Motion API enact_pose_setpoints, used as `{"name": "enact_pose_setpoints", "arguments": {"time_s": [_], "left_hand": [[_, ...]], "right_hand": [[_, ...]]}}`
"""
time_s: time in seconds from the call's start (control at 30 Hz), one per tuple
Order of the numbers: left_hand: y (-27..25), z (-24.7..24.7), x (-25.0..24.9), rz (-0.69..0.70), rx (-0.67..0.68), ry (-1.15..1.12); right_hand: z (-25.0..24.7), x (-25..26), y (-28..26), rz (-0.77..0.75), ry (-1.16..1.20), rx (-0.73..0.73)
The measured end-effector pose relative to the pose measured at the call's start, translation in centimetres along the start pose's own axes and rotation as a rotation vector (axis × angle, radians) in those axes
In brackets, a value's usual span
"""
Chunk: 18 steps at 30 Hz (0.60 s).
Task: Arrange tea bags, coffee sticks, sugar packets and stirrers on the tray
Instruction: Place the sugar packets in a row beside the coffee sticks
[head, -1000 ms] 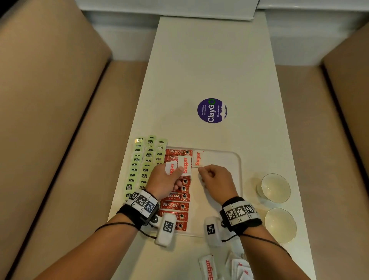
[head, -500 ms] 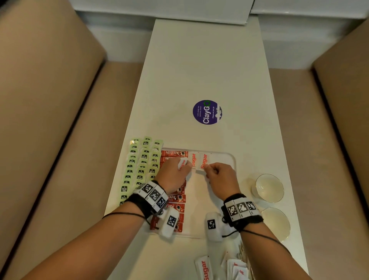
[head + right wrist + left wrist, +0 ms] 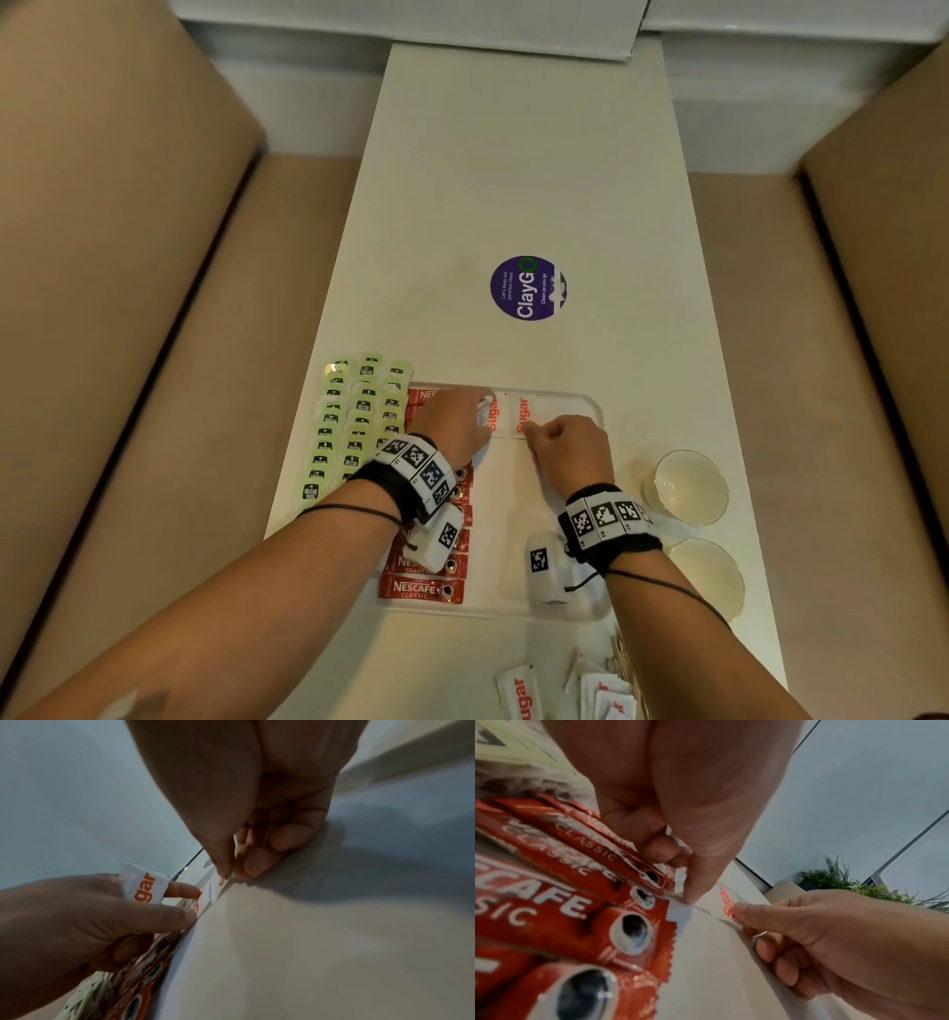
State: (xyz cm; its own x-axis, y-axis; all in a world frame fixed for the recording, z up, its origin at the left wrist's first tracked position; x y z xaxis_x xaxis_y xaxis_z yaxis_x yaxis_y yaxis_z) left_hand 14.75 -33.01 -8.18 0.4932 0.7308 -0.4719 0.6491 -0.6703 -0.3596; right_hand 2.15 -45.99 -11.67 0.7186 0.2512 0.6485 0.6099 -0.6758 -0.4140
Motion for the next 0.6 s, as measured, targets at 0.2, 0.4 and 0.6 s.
{"name": "enact_pose_setpoints", "arguments": {"time_s": [0.2, 0.4, 0.6], "left_hand": [[0.4, 0.2, -0.1, 0.008, 0.002, 0.022], [0.3, 0.2, -0.4, 0.027, 0.012, -0.018], [-0.8, -0.2, -1.1, 0.075, 0.159, -0.281]], "right_hand": [[0.1, -0.6, 0.3, 0.024, 0.066, -0.035], [-0.2, -0.5, 0.0, 0.027, 0.072, -0.031], [-0.9, 1.4, -2.4, -0.083, 0.206, 0.011]]}}
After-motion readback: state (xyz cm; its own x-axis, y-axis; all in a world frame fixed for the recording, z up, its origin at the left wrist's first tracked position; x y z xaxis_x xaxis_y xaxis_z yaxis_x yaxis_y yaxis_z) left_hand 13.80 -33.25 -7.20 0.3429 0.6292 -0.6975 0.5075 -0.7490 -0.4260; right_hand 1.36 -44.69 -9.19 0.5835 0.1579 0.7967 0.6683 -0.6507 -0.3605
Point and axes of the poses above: each hand's wrist, its own y-axis towards the middle knuckle, its own z-axis out of the palm, x = y × z, the point moved 8 cm from there along y, towards the middle knuckle, and after that the axes turned 3 degrees about y, right-handed, at the moved point
